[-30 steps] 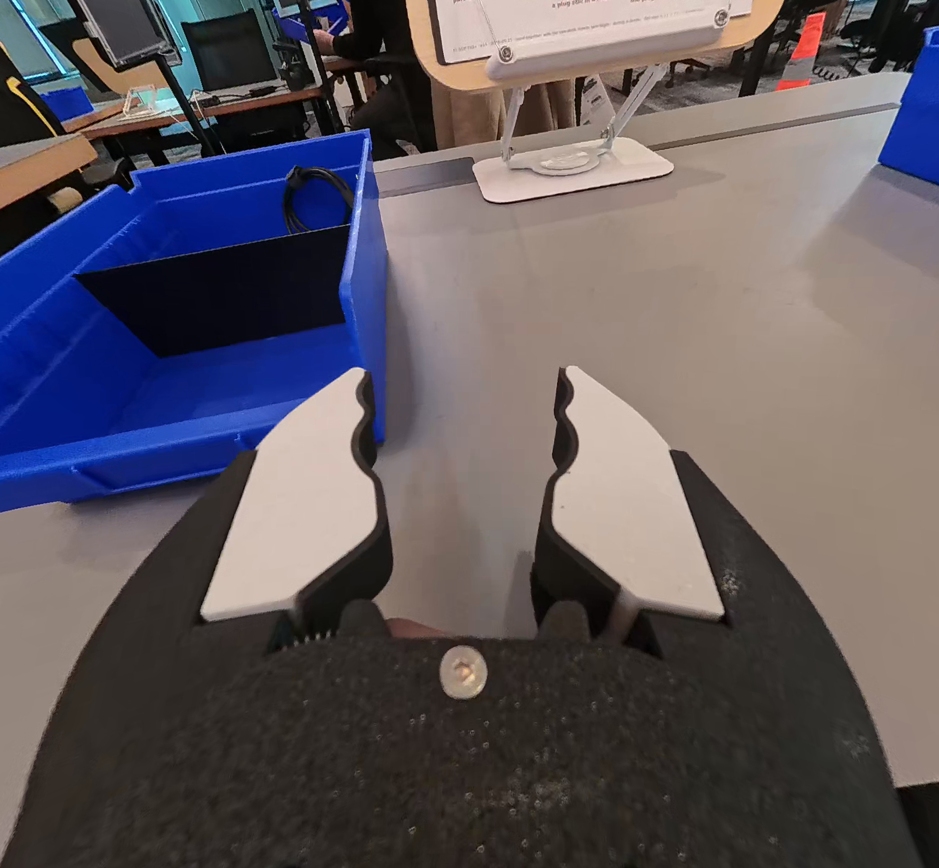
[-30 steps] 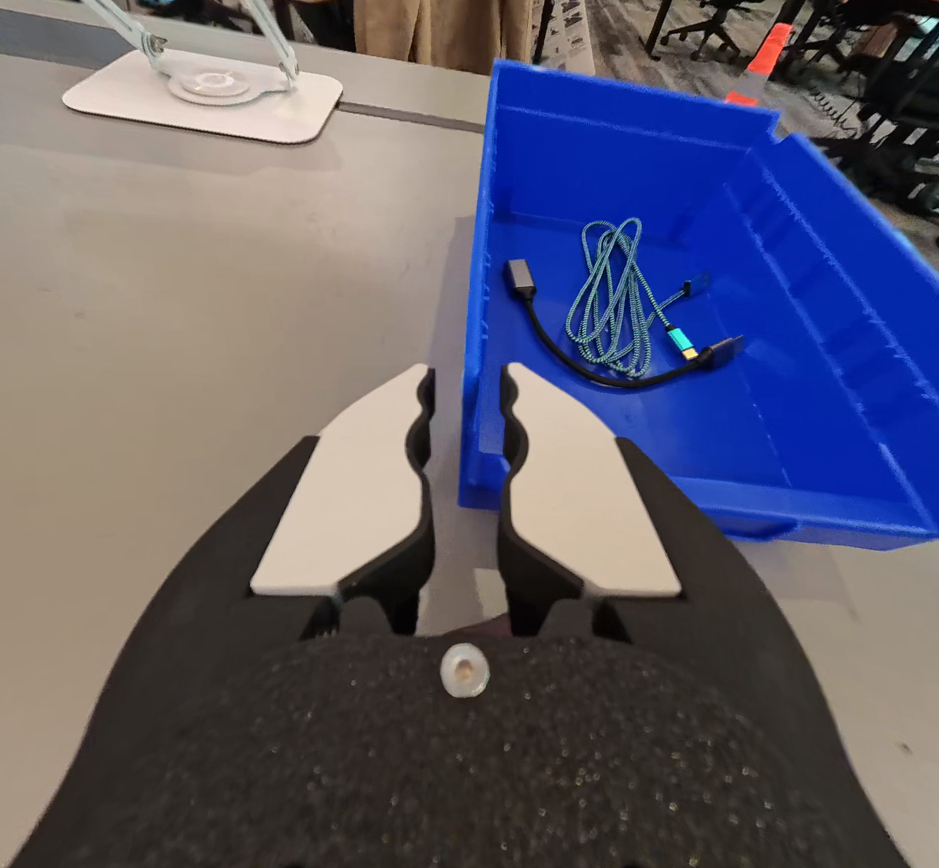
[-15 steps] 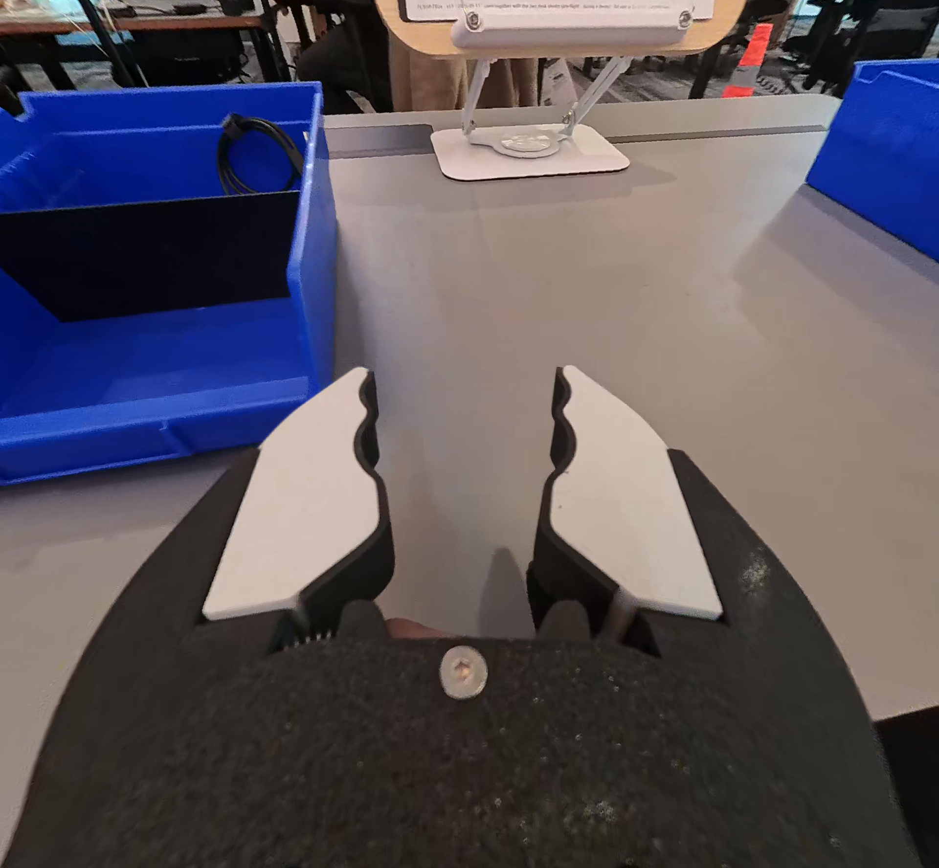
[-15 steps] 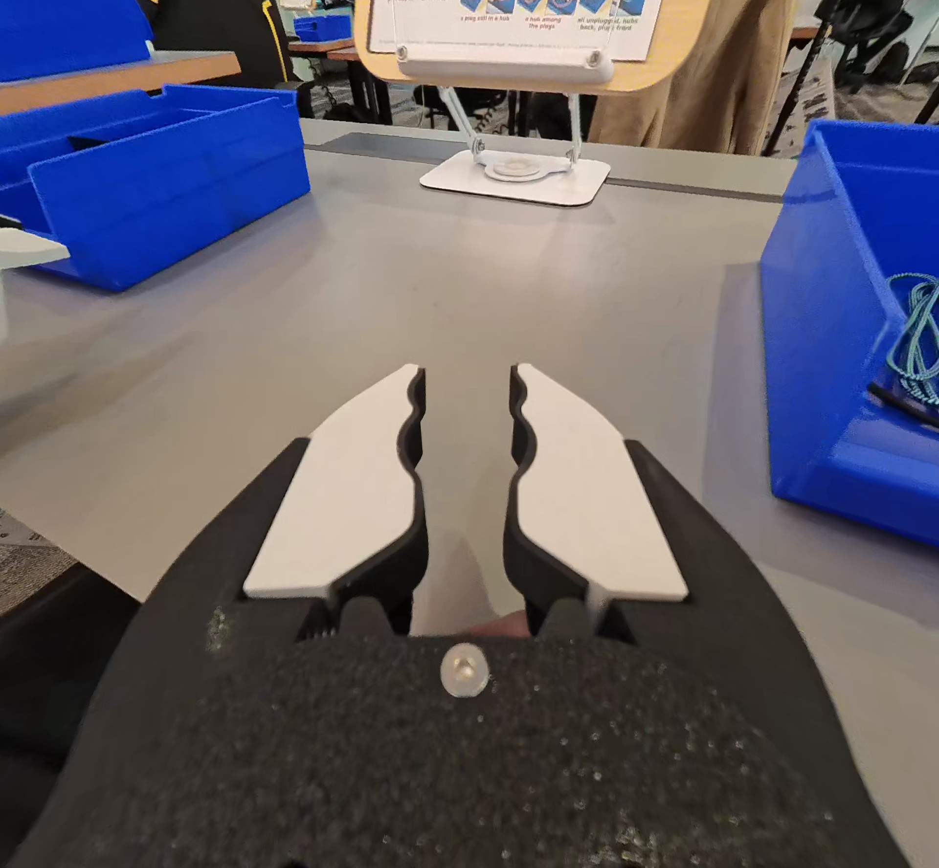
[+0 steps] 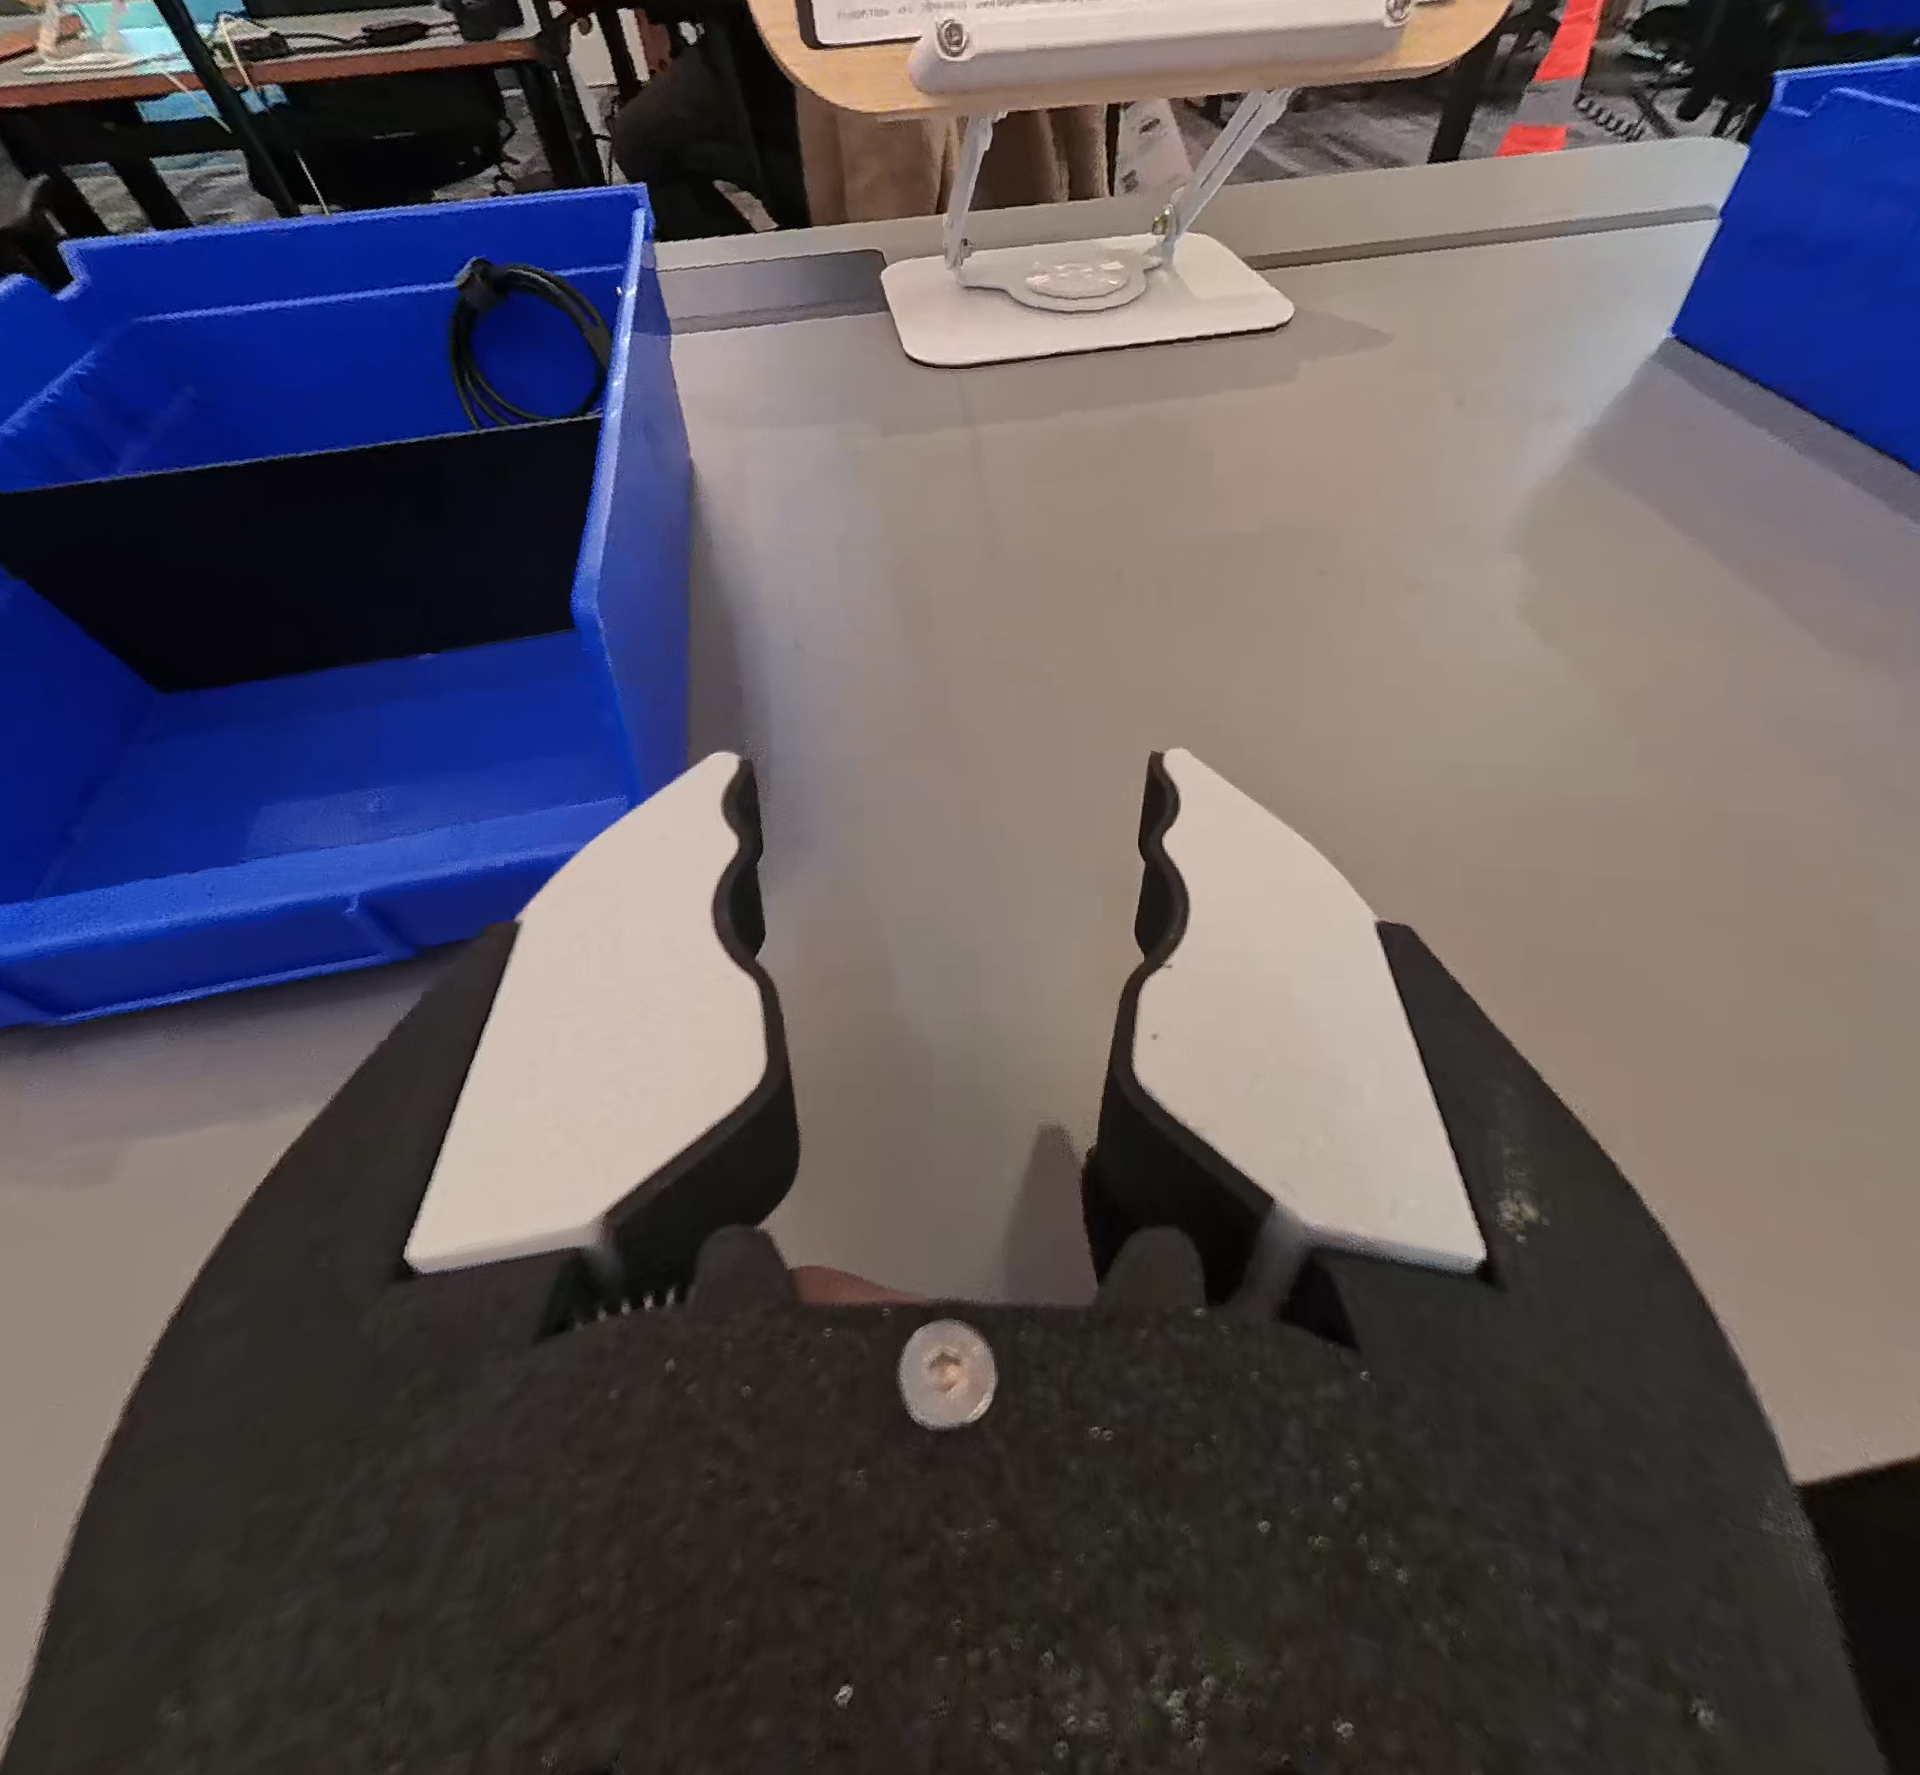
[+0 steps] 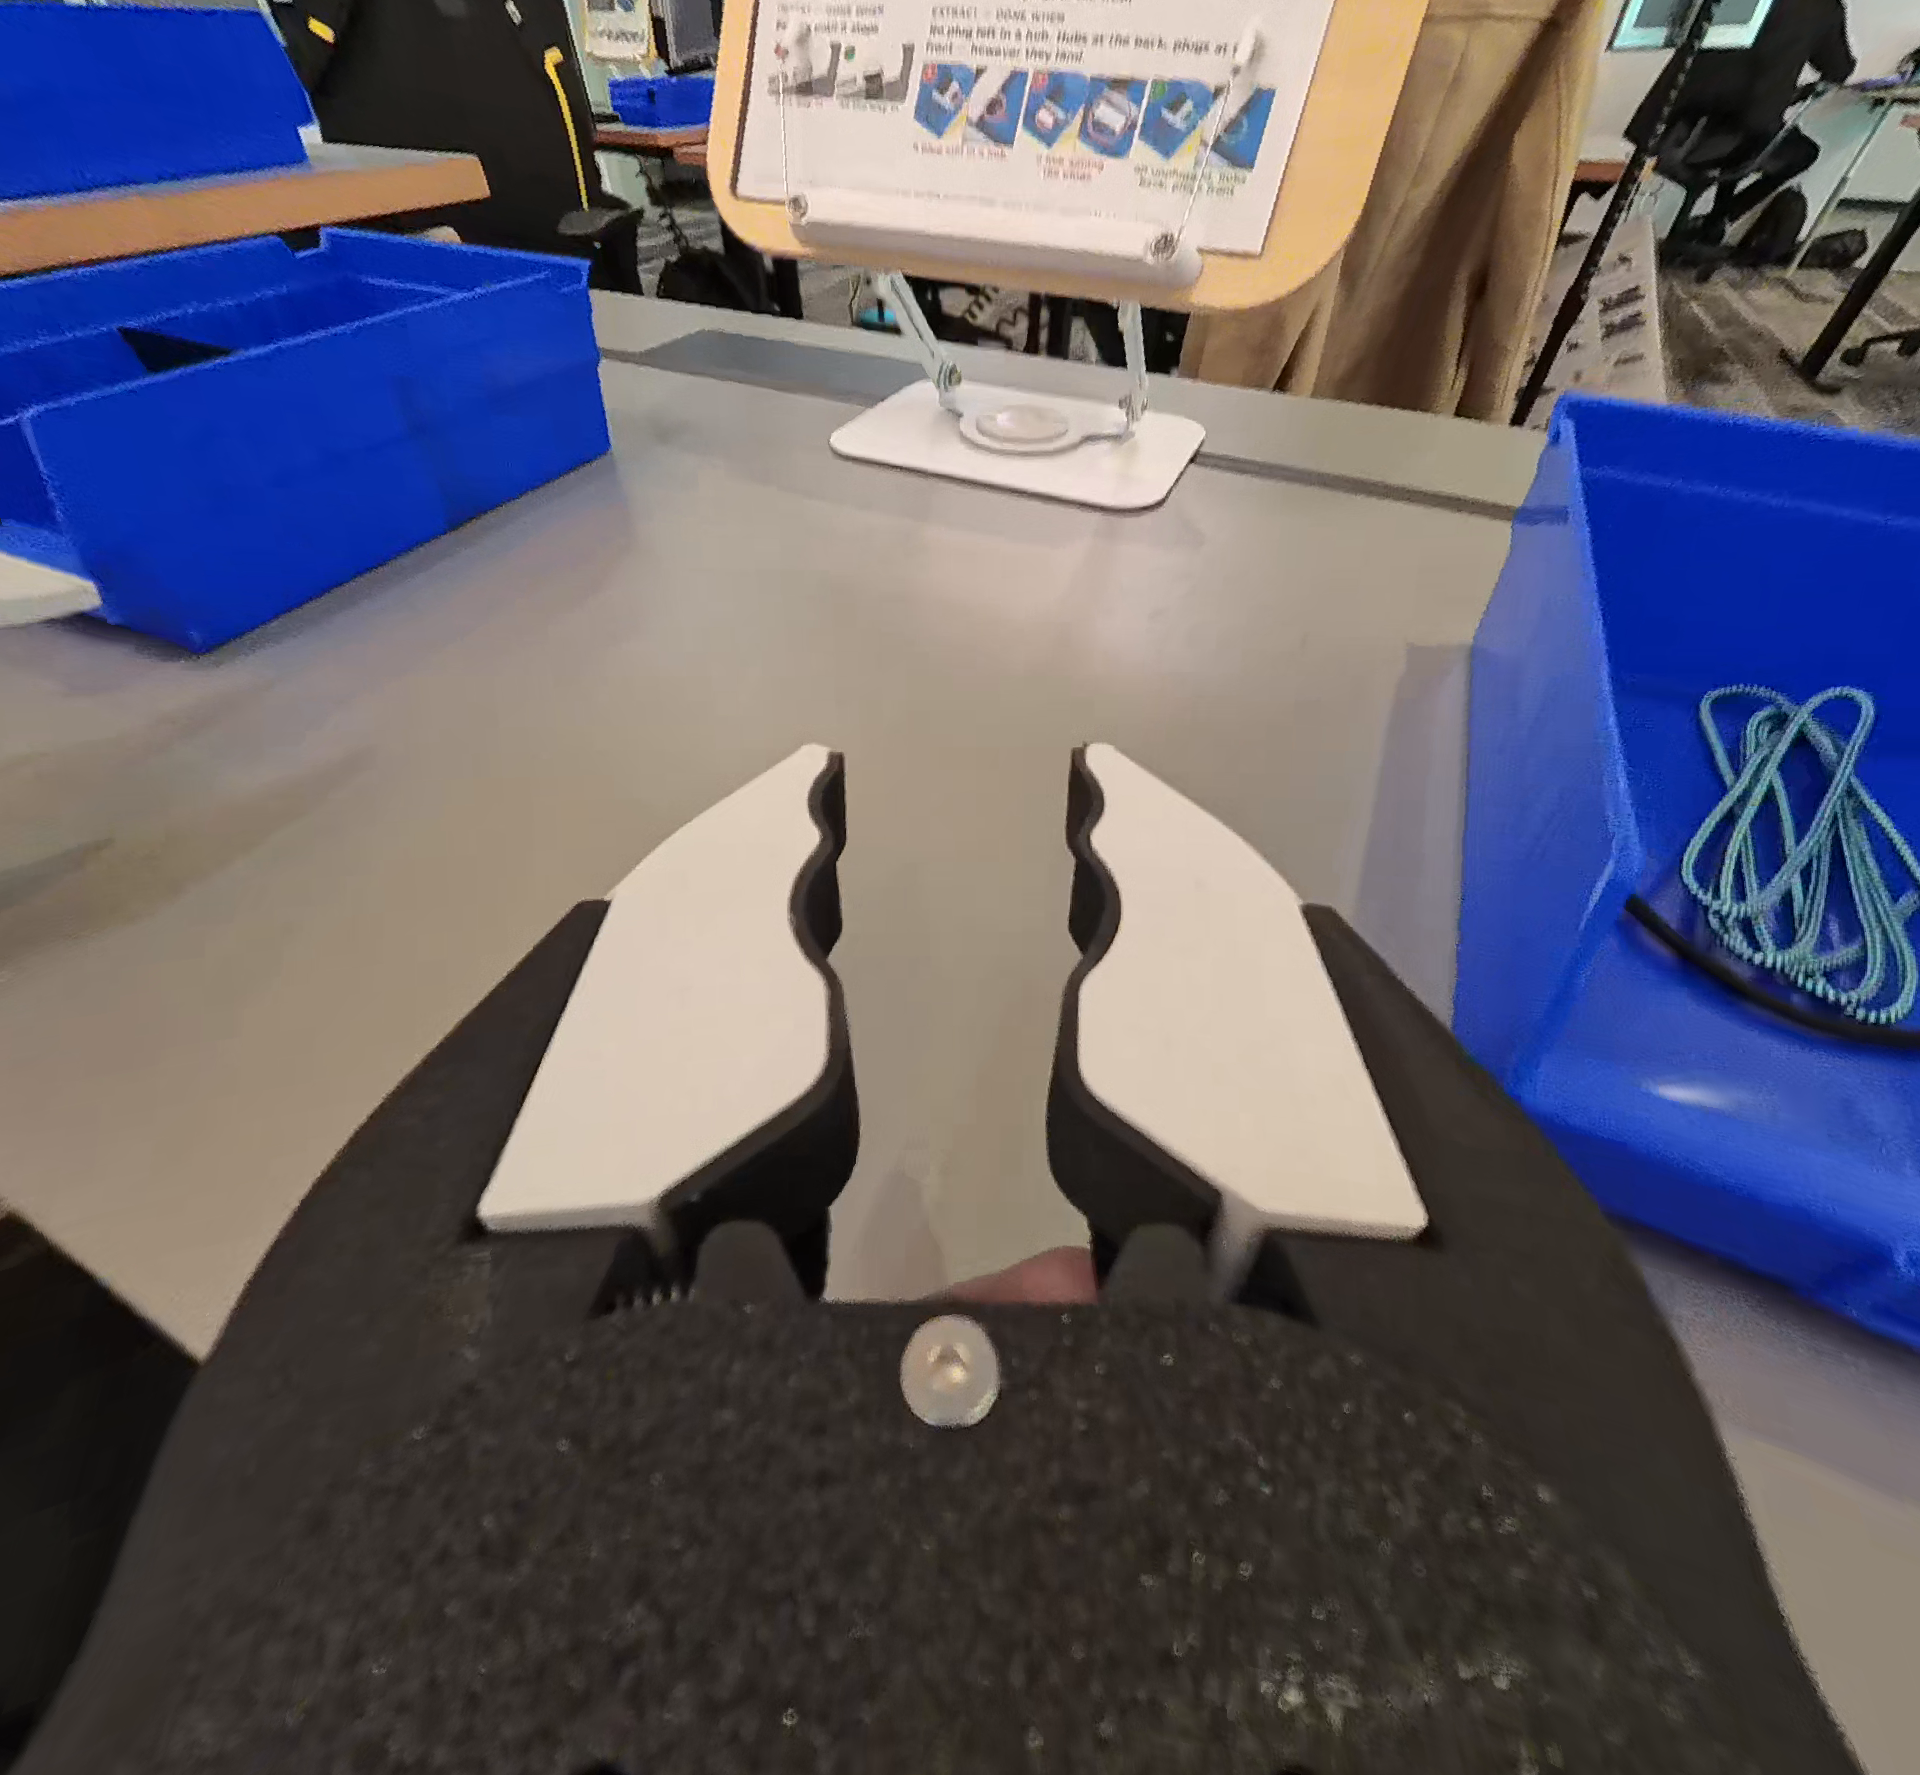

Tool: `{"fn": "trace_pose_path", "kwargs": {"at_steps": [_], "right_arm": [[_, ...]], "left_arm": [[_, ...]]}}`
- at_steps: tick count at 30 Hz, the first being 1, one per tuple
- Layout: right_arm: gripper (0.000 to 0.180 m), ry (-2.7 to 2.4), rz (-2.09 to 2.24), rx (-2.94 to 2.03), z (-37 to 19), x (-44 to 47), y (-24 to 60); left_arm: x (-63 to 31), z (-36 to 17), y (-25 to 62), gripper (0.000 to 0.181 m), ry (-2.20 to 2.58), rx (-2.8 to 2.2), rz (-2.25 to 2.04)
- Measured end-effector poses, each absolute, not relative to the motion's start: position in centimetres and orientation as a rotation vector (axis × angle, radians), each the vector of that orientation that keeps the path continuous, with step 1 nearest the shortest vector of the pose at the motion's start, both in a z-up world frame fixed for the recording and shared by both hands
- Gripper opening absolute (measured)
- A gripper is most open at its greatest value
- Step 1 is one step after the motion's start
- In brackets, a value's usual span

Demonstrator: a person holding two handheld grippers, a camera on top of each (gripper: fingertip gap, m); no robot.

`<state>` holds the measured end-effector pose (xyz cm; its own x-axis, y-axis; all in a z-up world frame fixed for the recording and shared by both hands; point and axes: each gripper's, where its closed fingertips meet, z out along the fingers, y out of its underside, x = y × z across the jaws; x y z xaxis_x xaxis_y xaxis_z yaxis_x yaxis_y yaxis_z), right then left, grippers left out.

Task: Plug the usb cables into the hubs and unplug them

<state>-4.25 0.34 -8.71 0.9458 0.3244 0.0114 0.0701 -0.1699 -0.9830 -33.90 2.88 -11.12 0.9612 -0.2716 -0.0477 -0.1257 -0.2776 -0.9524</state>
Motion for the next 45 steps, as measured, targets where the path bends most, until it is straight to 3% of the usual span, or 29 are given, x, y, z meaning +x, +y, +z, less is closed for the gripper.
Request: {"fn": "trace_pose_path", "kwargs": {"at_steps": [1,17,21,23,29,35,41,42,43,45], "right_arm": [[0.040,-0.301,0.232,-1.727,-8.5,-4.3,1.0],[0.040,-0.401,0.339,-1.696,-10.2,-5.7,6.2],[0.039,-0.402,0.336,-1.671,-10.0,-5.8,6.1],[0.039,-0.419,0.325,-1.666,-10.0,-6.0,6.1],[0.039,-0.424,0.342,-1.653,-9.8,-6.1,6.0],[0.039,-0.435,0.359,-1.645,-9.8,-6.2,5.7],[0.038,-0.444,0.354,-1.647,-9.8,-6.3,5.7],[0.038,-0.446,0.351,-1.649,-9.9,-6.3,5.7],[0.038,-0.449,0.348,-1.651,-9.9,-6.4,5.8],[0.037,-0.452,0.343,-1.651,-9.9,-6.4,5.8]], "left_arm": [[-33.8,-11.2,3.1,0.070,0.280,-1.866,-0.156],[-34.0,-11.5,5.9,0.068,0.254,-1.960,-0.103],[-35.7,-9.3,6.5,0.063,0.280,-2.055,-0.081],[-36.7,-7.3,7.8,0.069,0.335,-2.144,-0.069],[-40.7,-0.8,17.5,0.066,0.328,-2.211,0.002],[-44.4,-5.4,25.4,0.066,0.626,-2.423,0.177],[-46.9,-12.8,26.6,0.060,1.098,-2.598,0.238],[-47.1,-13.8,26.4,0.058,1.160,-2.632,0.215],[-46.6,-14.2,26.3,0.043,1.176,-2.654,0.126],[-46.3,-14.4,26.5,0.041,1.215,-2.668,0.061]]}}
